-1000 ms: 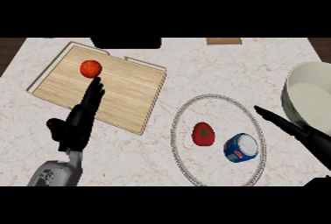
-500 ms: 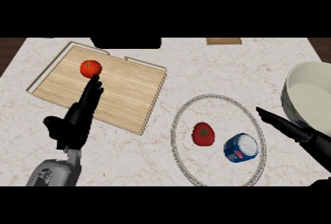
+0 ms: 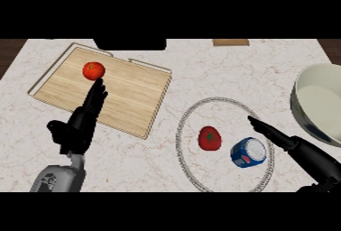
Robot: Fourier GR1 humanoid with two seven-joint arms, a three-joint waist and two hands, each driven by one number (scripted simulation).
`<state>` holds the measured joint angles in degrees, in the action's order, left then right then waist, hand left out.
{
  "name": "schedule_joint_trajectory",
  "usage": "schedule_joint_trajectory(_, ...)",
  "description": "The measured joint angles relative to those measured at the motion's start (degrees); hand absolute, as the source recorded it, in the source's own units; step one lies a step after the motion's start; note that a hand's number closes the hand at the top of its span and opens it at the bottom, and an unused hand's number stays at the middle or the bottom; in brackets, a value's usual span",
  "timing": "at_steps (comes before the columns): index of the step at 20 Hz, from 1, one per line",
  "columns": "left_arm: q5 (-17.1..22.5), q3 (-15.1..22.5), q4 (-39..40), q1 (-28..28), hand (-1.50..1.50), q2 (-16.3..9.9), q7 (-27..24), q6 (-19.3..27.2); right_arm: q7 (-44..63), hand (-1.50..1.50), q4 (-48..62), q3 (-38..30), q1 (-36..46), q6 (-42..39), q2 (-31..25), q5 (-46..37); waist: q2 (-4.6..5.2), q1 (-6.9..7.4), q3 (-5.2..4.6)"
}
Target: Pick the can from the placemat and place it in the bowl
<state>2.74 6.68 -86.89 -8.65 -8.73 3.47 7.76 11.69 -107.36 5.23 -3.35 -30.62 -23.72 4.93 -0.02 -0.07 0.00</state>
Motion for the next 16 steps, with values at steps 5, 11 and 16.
schedule_joint_trajectory(5, -0.5, -0.9, -2.3, 0.9, 0.0, 0.5, 1.3, -1.3, -4.2, -1.5, 4.4, -0.8, 0.2, -1.8, 2.5, -4.0, 0.0, 0.05, 0.01)
schedule_joint_trajectory(11, -1.7, -1.9, -0.4, -0.8, 0.0, 1.7, 1.1, -1.2, -8.0, -1.5, 10.2, 0.0, 2.6, 1.1, 4.5, -14.0, 0.04, 0.05, 0.02)
schedule_joint_trajectory(16, -2.8, -1.3, -1.6, 1.0, 0.0, 2.6, 0.4, -1.5, -10.5, -1.5, 13.8, 0.9, 4.3, 2.3, 4.7, -20.5, 0.03, 0.16, 0.01)
